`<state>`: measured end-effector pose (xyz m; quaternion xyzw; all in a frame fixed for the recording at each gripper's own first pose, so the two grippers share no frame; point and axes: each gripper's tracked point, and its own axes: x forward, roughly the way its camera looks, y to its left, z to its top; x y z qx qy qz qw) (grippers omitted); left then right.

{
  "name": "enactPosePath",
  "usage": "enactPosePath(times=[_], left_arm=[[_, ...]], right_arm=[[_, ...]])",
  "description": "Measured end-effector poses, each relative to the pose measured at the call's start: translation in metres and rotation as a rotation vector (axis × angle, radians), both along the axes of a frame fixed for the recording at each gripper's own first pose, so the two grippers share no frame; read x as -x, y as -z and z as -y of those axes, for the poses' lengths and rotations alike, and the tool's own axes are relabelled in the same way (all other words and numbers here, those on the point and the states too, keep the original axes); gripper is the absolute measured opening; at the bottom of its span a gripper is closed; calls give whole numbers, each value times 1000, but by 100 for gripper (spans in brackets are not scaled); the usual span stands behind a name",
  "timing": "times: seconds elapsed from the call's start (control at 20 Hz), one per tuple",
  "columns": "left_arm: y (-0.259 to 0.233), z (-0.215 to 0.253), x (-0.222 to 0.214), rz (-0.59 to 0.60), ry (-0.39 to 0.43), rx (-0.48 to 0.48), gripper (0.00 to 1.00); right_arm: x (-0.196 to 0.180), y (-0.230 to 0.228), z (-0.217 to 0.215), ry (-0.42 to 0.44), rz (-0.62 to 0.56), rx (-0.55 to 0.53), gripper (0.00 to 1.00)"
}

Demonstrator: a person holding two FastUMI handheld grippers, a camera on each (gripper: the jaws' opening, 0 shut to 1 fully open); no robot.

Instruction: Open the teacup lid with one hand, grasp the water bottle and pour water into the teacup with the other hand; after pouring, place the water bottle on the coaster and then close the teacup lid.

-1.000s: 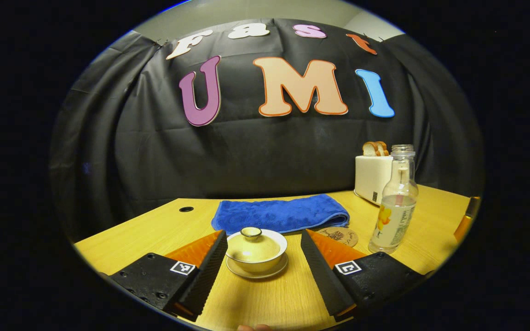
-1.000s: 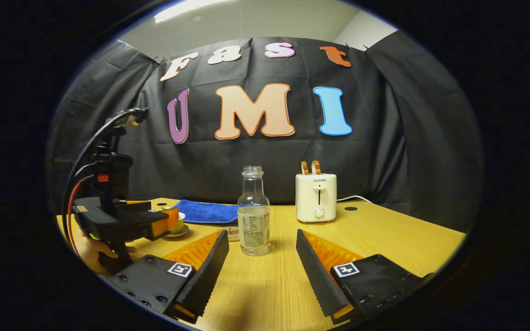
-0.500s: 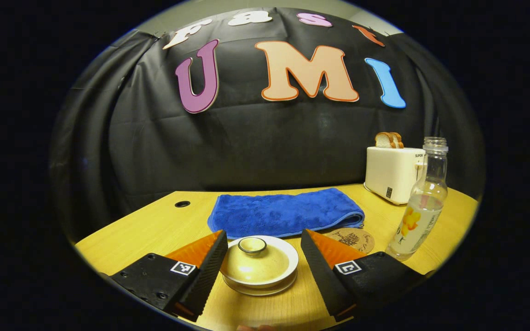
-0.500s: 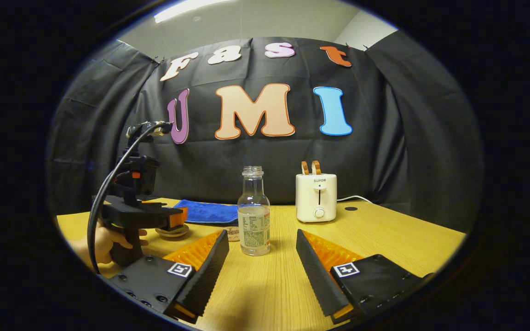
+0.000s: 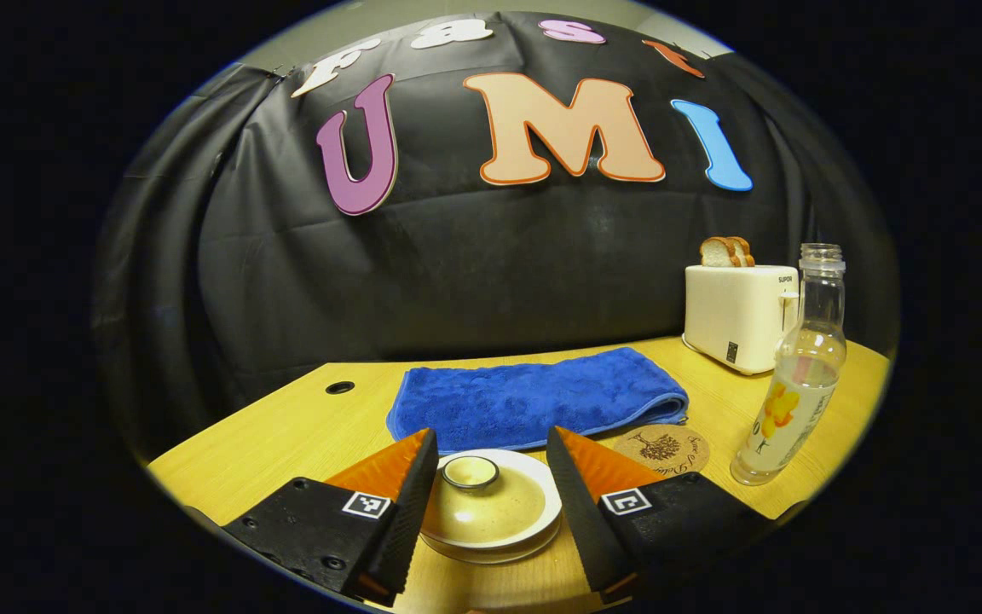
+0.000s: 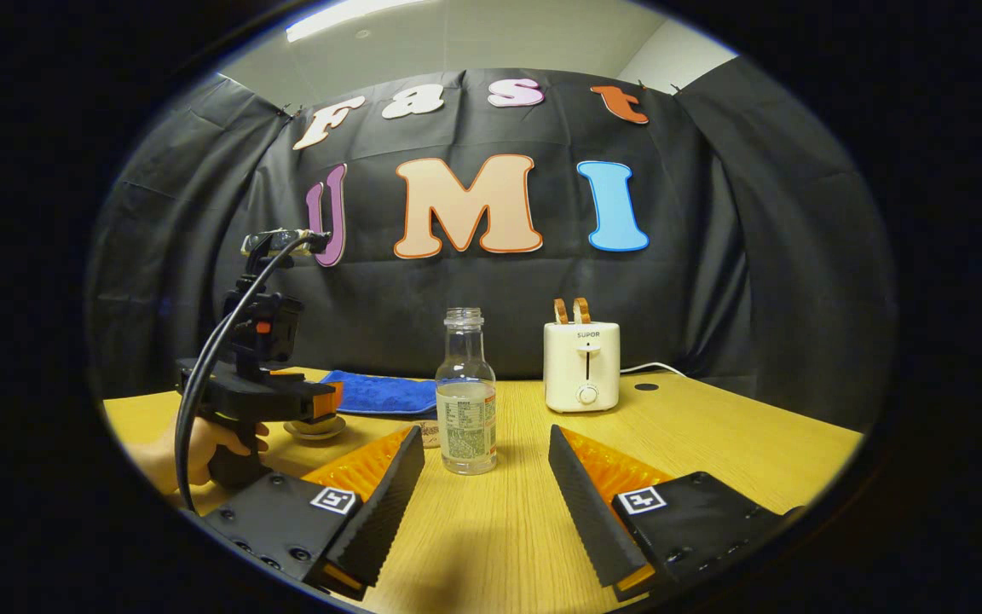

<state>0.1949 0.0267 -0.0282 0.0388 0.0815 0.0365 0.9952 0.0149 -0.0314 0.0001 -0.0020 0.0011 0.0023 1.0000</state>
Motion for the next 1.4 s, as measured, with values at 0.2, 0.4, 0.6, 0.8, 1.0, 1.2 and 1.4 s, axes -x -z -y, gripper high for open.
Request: enactPosePath(times=[0.2, 0.4, 0.6, 0.8, 1.0, 1.2, 1.4], left_arm=[[2, -4, -3, -9, -5, 8, 64], [3, -8, -3, -14, -23, -9, 54], [3, -10, -3, -22, -35, -28, 40], [2, -11, -3, -29, -35, -43, 30], [3, -12, -1, -30, -35, -40, 28], [1, -12, 0, -21, -25, -21, 25], [-15, -16, 6, 30, -27, 5, 22]], right_arm=[[0, 0, 0, 0, 0, 0, 92], [0, 0, 0, 0, 0, 0, 92], [0, 0, 0, 0, -1, 0, 92], [0, 0, 1, 0, -1, 0, 92], [-1, 0, 0, 1, 0, 1, 93], [-1, 0, 2, 11, -2, 1, 92], [-1, 0, 4, 19, 0, 2, 92]])
